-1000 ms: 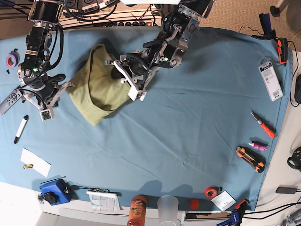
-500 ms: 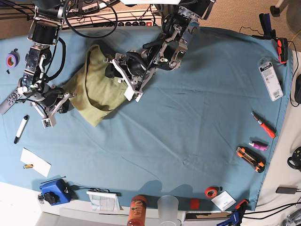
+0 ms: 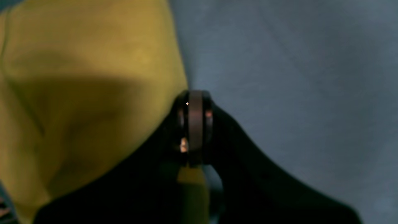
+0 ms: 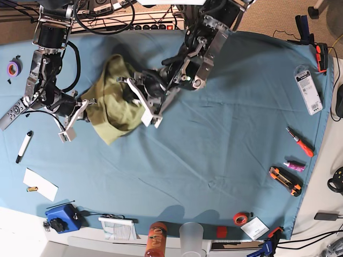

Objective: Layout the t-shirt on the table in an organized manner, then fold the t-shirt properly

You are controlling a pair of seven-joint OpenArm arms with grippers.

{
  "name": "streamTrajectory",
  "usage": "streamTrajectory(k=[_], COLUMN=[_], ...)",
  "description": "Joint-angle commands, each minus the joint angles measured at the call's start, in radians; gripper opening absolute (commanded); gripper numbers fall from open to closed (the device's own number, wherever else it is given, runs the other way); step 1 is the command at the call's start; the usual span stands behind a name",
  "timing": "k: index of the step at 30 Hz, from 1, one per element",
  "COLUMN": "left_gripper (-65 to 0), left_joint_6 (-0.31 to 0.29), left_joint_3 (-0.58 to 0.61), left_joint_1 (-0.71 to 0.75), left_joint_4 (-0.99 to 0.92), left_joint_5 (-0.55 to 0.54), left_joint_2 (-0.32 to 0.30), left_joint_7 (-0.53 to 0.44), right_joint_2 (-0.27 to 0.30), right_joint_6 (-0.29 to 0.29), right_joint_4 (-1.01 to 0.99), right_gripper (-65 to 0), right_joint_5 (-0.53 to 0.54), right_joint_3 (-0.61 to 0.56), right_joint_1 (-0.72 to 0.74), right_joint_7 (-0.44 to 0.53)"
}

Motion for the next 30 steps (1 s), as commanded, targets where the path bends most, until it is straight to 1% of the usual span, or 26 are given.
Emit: streamTrajectory(k=[1, 3, 11, 13, 16, 17, 19, 21, 23, 25, 28, 29, 30], left_gripper=[-63.2, -64.2, -64.2, -64.2, -64.2, -64.2, -64.2, -64.2, -64.4, -64.6, -64.5, -63.0, -59.5], left_joint_6=[-0.011, -0.011, -0.012, -0.011, -0.011, -0.011, -0.012, -0.013, -0.022, -0.031, -0.031, -0.031, -0.031], left_joint_3=[0.005, 0.005, 0.005, 0.005, 0.005, 0.005, 0.005, 0.005, 0.005, 0.005, 0.005, 0.005, 0.005], left_joint_1=[-0.028, -0.045, -0.143, -0.174, -0.208, -0.214, -0.219, -0.211, -0.198, -0.182, -0.153, -0.146, -0.14], left_joint_4=[0.016, 0.016, 0.015, 0.015, 0.014, 0.014, 0.014, 0.014, 0.014, 0.016, 0.016, 0.017, 0.019], left_joint_5=[0.003, 0.025, 0.077, 0.08, 0.081, 0.08, 0.08, 0.081, 0.081, 0.081, 0.098, 0.122, 0.144], left_joint_2=[0.025, 0.025, 0.025, 0.025, 0.025, 0.025, 0.025, 0.025, 0.025, 0.025, 0.025, 0.025, 0.025], left_joint_7=[-0.023, -0.023, -0.023, -0.023, -0.013, 0.005, 0.073, 0.146, 0.189, 0.208, 0.209, 0.209, 0.209], right_joint_2=[0.007, 0.007, 0.006, 0.006, 0.005, 0.005, 0.006, 0.006, 0.006, 0.006, 0.006, 0.006, 0.006], right_joint_6=[0.012, 0.012, 0.012, 0.012, 0.012, 0.012, 0.012, 0.012, 0.012, 0.012, 0.012, 0.012, 0.012], right_joint_4=[0.018, 0.062, 0.312, 0.332, 0.331, 0.331, 0.332, 0.332, 0.332, 0.332, 0.332, 0.332, 0.332], right_gripper=[-65.0, -65.0, -65.0, -65.0, -65.0, -65.0, -65.0, -65.0, -65.0, -65.0, -65.0, -65.0, -65.0], right_joint_5=[0.007, 0.038, 0.048, 0.066, 0.057, 0.058, 0.053, 0.023, -0.016, -0.04, -0.052, -0.051, -0.051], right_joint_3=[-0.006, -0.006, -0.006, -0.006, -0.009, -0.009, -0.008, -0.008, -0.008, -0.008, -0.007, -0.007, -0.007], right_joint_1=[-0.018, -0.047, -0.214, -0.245, -0.278, -0.285, -0.289, -0.284, -0.274, -0.266, -0.258, -0.257, -0.258], right_joint_7=[-0.065, -0.087, -0.079, -0.074, -0.044, -0.034, -0.029, -0.02, -0.006, -0.002, 0.0, 0.0, 0.0])
